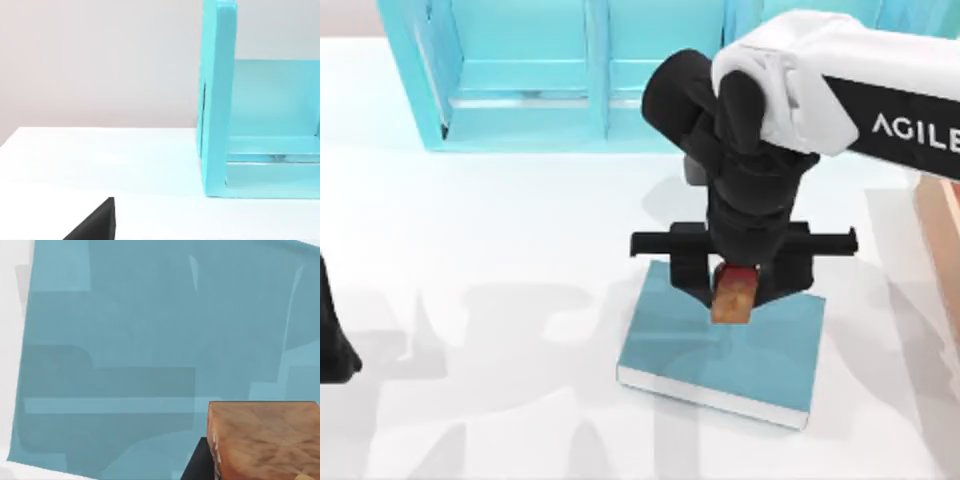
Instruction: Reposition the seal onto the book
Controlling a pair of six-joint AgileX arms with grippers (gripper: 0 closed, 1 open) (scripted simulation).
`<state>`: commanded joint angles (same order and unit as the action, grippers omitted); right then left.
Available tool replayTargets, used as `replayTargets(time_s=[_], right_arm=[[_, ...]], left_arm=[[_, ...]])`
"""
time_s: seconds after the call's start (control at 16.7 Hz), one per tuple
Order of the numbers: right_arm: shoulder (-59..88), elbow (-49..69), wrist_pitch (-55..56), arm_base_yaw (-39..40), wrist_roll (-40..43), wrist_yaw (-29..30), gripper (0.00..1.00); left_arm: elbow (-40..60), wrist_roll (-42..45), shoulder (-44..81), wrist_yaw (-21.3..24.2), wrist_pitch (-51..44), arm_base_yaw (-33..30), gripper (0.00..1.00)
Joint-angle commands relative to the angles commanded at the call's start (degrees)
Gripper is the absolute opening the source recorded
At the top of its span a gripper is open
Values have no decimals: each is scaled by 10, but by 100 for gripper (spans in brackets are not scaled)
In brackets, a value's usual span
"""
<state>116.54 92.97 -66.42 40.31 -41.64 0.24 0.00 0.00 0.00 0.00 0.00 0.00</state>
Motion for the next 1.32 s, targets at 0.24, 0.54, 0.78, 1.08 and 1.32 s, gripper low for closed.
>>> replayTargets(time_s=[0.24,0.54,0.78,1.08,1.32], right_arm=[[-2,2,-2,-2,0,-1,0],[-2,9,-11,0,0,0,0],[-2,9,-11,0,0,0,23],[-2,9,-11,0,0,0,60],[-2,9,-11,0,0,0,90]], left_arm=[[0,0,0,0,0,0,100],[0,0,0,0,0,0,100],[0,0,0,0,0,0,100],[0,0,0,0,0,0,100],[0,0,0,0,0,0,100]])
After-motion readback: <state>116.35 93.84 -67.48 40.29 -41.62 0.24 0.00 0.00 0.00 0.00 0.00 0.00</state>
